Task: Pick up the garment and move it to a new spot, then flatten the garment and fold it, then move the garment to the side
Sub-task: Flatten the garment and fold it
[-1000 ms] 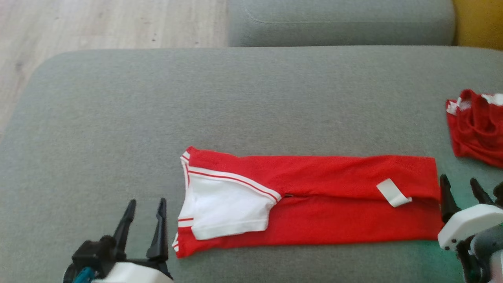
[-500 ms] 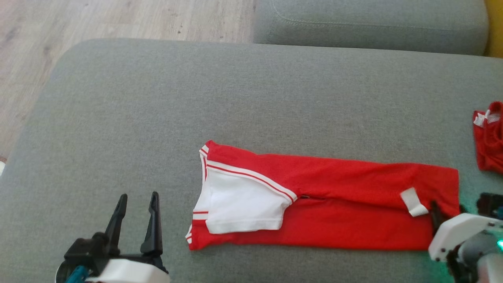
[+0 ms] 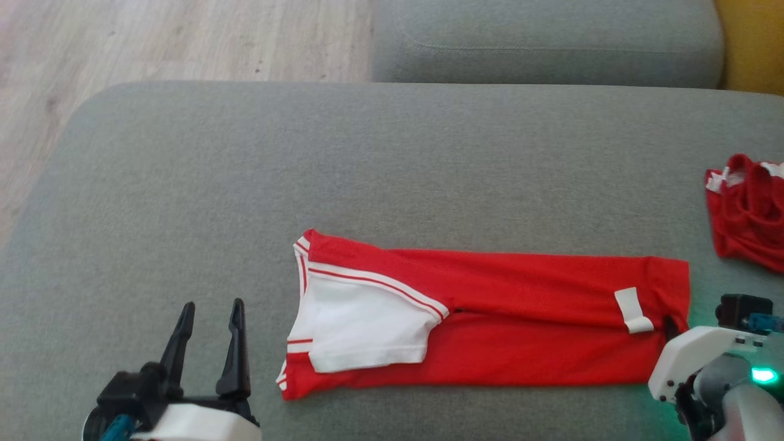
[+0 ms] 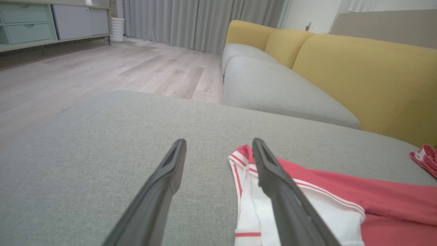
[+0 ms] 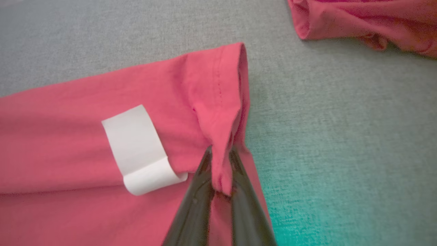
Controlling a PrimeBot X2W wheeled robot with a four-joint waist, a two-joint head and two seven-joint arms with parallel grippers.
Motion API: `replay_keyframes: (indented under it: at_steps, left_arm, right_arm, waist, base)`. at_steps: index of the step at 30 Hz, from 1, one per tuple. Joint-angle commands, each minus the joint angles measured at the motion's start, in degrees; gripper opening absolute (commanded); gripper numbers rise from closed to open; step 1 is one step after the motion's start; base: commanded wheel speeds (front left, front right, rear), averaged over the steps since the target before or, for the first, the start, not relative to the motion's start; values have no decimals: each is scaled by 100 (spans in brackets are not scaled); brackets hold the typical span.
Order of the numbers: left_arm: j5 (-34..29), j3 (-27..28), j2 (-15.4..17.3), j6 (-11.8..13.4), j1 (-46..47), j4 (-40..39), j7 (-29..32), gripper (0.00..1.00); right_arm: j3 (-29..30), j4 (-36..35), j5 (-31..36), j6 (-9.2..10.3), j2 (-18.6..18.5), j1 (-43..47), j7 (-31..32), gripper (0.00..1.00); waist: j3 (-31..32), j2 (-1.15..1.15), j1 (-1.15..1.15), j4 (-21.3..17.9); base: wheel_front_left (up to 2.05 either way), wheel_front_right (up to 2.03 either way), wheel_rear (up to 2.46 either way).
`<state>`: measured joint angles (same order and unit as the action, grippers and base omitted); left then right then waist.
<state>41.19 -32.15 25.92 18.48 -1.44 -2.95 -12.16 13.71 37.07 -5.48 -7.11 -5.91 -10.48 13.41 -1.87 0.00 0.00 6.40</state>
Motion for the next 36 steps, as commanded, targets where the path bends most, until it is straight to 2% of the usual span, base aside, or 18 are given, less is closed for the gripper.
replay_keyframes:
  at_steps: [1,11,15,21,26,32,36]
  left_arm:
    - [-42,209,144,34,192,-184,-8,100]
    - [0,148,92,43,86,-162,-15,100]
    - [13,135,63,29,64,-135,-38,100]
    - [21,119,35,18,76,-104,-54,100]
    - [24,111,41,-13,127,-68,-55,100]
    - [34,113,47,-31,179,-24,-51,100]
    - [30,79,14,-46,220,-12,-42,100]
  right_arm:
    - [-62,-107,-1,-37,-84,-211,-106,0]
    - [527,-843,-223,-37,-655,-91,-186,0]
    - [547,-1383,-382,-37,-717,120,-37,0]
    - [118,-2407,-763,-37,-437,448,261,0]
    - [-283,-3075,-792,-37,-243,607,398,0]
    - [-1181,-3713,-809,-37,128,614,511,0]
    - [-1796,-3810,-974,-37,246,603,523,0]
  waist:
    - [37,0,0,-60]
    - [243,0,0,-363]
    - [263,0,0,-488]
    - [271,0,0,-624]
    - [250,0,0,-635]
    - [232,0,0,-507]
    - [218,0,0,-384]
  base:
    - [0,0,0]
    - [0,0,0]
    - [0,0,0]
    - [0,0,0]
    - [0,0,0]
    - [0,0,0]
    - [0,0,0]
